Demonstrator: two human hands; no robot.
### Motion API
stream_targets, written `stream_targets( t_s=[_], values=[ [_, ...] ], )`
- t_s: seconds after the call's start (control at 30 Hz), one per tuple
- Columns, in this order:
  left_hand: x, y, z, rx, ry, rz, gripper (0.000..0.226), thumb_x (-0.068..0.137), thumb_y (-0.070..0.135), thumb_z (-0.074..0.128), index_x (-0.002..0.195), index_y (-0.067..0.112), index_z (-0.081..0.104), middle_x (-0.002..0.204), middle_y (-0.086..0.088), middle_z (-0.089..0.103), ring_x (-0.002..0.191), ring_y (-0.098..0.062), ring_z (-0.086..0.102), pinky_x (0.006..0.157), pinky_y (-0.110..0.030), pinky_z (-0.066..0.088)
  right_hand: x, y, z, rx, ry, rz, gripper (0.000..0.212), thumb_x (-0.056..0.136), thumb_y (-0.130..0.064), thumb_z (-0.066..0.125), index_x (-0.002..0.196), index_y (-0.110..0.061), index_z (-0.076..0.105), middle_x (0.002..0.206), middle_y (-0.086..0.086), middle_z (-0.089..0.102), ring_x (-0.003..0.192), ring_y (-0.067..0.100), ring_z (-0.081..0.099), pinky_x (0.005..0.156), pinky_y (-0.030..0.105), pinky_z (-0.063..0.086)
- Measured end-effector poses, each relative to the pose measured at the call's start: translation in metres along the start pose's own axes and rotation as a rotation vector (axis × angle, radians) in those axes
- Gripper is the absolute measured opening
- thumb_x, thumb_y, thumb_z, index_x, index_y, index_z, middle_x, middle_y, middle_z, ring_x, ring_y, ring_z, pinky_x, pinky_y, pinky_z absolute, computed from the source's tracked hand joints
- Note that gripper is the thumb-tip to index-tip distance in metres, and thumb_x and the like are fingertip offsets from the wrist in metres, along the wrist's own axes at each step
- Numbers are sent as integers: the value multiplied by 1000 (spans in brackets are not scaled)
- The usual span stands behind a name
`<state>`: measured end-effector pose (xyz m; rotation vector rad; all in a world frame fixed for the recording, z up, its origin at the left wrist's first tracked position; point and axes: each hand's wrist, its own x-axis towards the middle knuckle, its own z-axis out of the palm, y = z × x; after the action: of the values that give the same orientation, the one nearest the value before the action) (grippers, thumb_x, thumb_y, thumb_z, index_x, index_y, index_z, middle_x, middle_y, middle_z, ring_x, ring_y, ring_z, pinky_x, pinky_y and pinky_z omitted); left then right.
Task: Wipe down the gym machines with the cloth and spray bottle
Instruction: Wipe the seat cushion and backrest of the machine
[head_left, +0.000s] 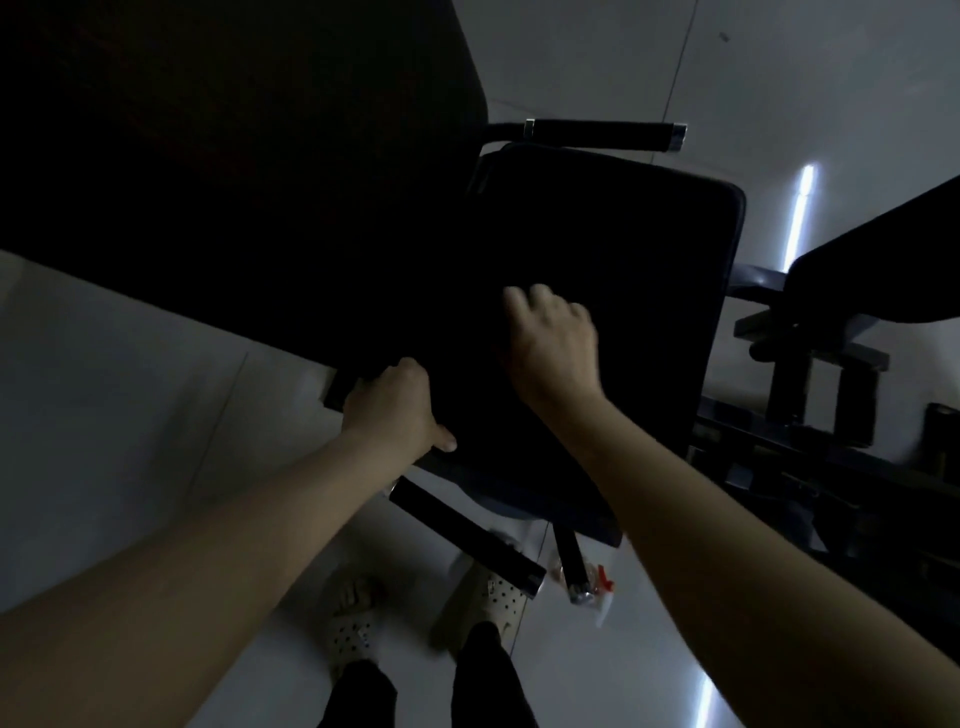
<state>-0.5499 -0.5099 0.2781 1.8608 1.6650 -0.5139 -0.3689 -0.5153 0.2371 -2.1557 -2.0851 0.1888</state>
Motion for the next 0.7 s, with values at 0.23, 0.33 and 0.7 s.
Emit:
stream_targets(
  t_s=[0.23, 0.33, 0.7],
  values=[
    [-18, -8, 23, 486, 195, 234, 82, 96, 57, 55, 147, -5, 36, 124, -17, 60, 108, -27, 62, 73, -32, 52, -96, 103, -52, -80, -24, 303, 33, 95, -42, 51, 112, -14, 48, 91, 10, 54, 76, 31, 55, 66, 39, 41],
    [-22, -10, 24, 475, 183, 259, 83, 100, 54, 51, 151, -6, 25, 132, -20, 48, 106, -28, 59, 70, -30, 48, -100, 96, -49, -25, 7, 465, 28, 97, -39, 51, 108, -14, 46, 90, 13, 54, 74, 33, 54, 63, 37, 38],
    [-25, 10, 13, 540, 19, 192, 41, 105, 38, 49, 124, 3, 60, 127, -17, 47, 103, -27, 61, 73, -33, 47, 43, -53, 14, -25, -10, 97, 39, 96, -46, 44, 118, -15, 52, 107, 13, 54, 94, 34, 53, 80, 42, 38]
  ],
)
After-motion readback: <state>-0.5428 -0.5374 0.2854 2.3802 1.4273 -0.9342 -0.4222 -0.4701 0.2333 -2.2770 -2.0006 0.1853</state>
